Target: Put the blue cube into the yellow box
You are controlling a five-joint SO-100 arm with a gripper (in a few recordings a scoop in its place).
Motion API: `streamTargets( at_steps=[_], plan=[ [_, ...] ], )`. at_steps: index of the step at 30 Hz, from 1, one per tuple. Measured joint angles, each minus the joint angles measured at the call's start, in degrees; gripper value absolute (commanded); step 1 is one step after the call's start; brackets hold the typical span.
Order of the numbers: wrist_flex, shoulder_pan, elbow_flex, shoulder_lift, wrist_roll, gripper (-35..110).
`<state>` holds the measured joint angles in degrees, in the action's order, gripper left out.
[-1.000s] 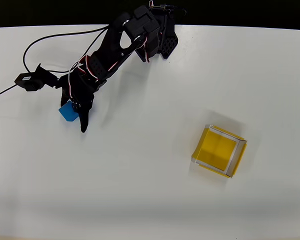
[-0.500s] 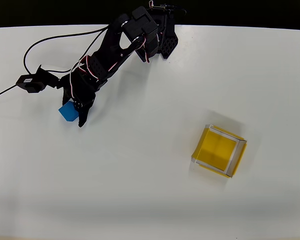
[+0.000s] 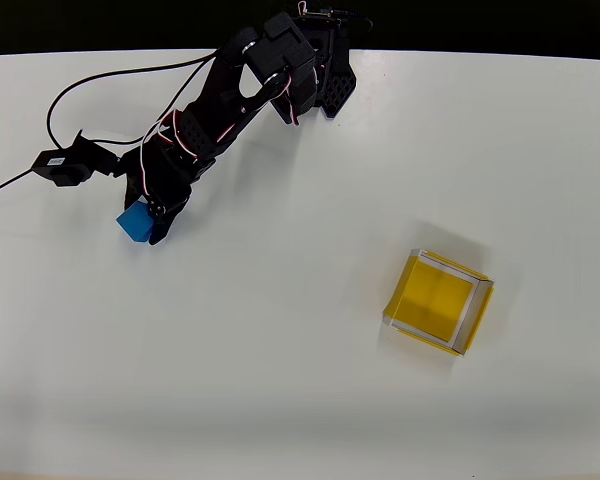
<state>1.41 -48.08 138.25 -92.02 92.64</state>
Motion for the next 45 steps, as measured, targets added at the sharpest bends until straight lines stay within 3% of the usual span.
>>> streamTargets(
  at_steps=[28,36,45],
  plan=[
    [2.3,2.5,3.3,-6.7,6.5,21],
    [4.4,10.8,3.4,-14.7,7.0,22],
    [4.5,30.0,5.2,-26.9,6.9,22]
  ],
)
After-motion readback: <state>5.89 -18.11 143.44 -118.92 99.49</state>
